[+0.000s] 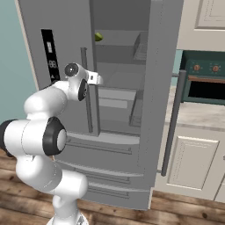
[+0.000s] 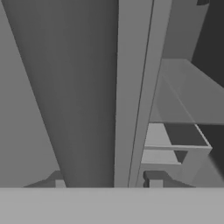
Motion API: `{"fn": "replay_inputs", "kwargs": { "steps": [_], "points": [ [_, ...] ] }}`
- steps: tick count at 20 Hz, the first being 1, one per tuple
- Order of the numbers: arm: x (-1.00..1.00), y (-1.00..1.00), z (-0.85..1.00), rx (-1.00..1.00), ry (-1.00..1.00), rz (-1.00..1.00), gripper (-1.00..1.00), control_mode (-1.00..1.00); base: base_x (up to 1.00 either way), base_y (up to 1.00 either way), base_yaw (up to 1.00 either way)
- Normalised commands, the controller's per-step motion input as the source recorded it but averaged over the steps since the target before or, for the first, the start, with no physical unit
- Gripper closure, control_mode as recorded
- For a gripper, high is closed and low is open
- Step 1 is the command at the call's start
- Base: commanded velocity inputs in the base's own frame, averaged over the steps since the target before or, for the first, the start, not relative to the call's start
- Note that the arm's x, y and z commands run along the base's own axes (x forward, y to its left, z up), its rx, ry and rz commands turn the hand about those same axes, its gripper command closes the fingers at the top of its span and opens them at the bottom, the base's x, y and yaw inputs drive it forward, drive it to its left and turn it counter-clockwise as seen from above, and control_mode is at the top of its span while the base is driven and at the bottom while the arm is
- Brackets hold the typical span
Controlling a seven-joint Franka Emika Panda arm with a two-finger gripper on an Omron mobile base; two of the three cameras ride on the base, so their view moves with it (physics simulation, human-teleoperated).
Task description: There is a bowl on the dining counter. Grab a lemon wedge from the fridge and place it in the bowl. Then get the liquor bottle and glass cup from the cabinet and place them next to the bowl.
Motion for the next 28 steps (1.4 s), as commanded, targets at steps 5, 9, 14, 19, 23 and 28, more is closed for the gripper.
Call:
{"fn": "replay_inputs", "kwargs": {
  "steps": [5, 9, 14, 19, 23, 28],
  "points": [
    [0.05, 0.01, -0.08, -0.03, 0.05, 0.00, 1.00, -1.00, 0.00, 0.00, 0.00],
    [-0.02, 0.00, -0.18, -0.01, 0.06, 0.00, 1.00, -1.00, 0.00, 0.00, 0.00],
    [-0.55, 0.00, -0.07, 0.00, -0.05, 0.00, 1.00, -1.00, 0.00, 0.00, 0.00],
    [-0.98, 0.02, -0.07, 0.00, -0.07, 0.04, 1.00, -1.00, 0.00, 0.00, 0.00],
    [-1.00, 0.15, -0.08, 0.00, -0.05, 0.10, 1.00, -1.00, 0.00, 0.00, 0.00],
    [-0.91, 0.30, -0.04, 0.00, -0.01, 0.13, 1.00, -1.00, 0.00, 0.00, 0.00]
  ]
}}
